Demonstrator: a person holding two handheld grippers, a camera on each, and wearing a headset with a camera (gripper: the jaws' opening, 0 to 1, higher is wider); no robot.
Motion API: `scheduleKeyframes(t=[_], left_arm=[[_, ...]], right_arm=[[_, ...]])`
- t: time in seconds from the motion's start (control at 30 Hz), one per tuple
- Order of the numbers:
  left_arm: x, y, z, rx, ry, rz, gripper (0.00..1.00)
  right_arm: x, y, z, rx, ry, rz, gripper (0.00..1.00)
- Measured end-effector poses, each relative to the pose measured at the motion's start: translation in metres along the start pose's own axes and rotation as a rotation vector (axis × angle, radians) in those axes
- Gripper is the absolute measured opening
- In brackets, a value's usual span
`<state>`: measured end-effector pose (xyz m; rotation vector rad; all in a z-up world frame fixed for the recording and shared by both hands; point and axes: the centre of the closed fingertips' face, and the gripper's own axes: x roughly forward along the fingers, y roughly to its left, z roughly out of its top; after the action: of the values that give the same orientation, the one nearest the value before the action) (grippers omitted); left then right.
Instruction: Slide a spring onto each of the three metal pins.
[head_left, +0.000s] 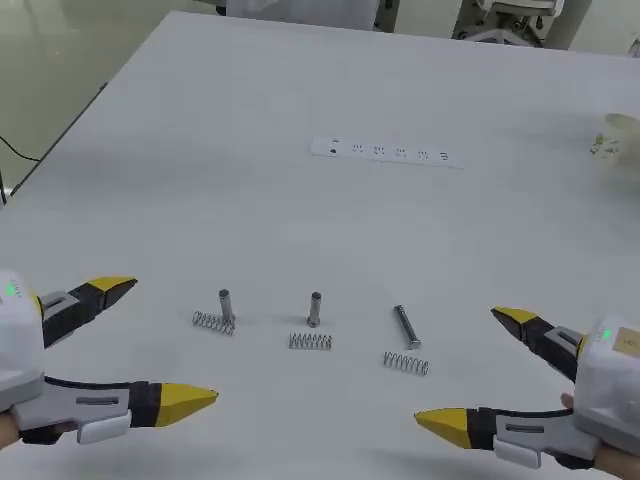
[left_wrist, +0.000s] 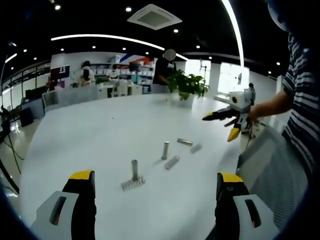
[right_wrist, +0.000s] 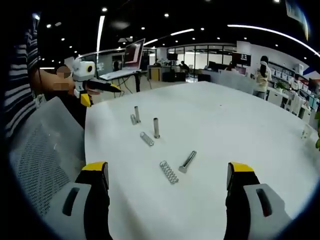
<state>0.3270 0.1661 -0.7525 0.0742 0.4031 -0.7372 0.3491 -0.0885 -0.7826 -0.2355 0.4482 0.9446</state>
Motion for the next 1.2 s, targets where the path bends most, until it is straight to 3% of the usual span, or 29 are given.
scheduleKeyframes(t=[0.6,1.2], left_arm=[[0.0009,-0.0008,-0.0032,-0.008,0.005,-0.007,0.98],[0.0007,0.001,-0.0016,-0.004,0.002,-0.007,0.98]], right_arm=[[0.0015,0.0006,-0.0026,0.003,0.015,0.002,0.97],[0.0061,-0.0052,0.0039,0.029,0.031,0.008,0.86]])
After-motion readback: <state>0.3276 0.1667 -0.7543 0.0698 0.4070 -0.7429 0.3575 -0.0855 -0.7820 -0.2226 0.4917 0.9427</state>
